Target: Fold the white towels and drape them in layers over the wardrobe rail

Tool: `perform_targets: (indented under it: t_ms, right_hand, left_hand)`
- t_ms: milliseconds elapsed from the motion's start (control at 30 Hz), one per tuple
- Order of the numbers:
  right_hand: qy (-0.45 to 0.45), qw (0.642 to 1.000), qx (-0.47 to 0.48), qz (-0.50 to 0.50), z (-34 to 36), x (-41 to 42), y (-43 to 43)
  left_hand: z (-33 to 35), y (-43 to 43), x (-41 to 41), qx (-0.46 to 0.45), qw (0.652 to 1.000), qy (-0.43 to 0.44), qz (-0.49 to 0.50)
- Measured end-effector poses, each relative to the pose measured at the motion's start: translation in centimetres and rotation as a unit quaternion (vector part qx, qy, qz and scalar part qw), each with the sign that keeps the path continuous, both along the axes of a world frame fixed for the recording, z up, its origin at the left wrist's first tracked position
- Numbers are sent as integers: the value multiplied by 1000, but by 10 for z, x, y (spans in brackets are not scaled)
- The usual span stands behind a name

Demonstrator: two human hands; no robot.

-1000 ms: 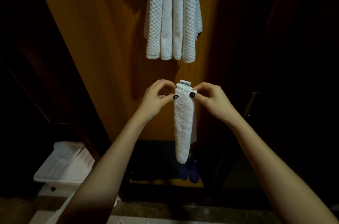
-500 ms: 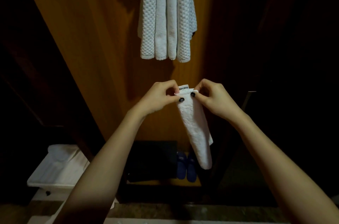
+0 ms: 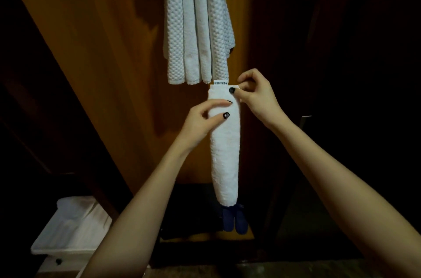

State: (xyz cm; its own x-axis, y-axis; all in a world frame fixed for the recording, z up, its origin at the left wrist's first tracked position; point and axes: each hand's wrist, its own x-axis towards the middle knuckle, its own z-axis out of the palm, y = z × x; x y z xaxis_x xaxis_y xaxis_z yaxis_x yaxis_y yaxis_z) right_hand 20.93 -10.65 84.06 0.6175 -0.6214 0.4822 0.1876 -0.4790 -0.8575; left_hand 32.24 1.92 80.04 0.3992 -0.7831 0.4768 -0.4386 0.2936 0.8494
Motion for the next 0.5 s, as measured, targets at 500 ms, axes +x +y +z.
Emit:
perform_targets:
  t_ms: [500]
  right_hand:
    - [88,991,43,94,-58,-6,15]
  left_hand:
    - [27,-25,34,-80,953,290,-28]
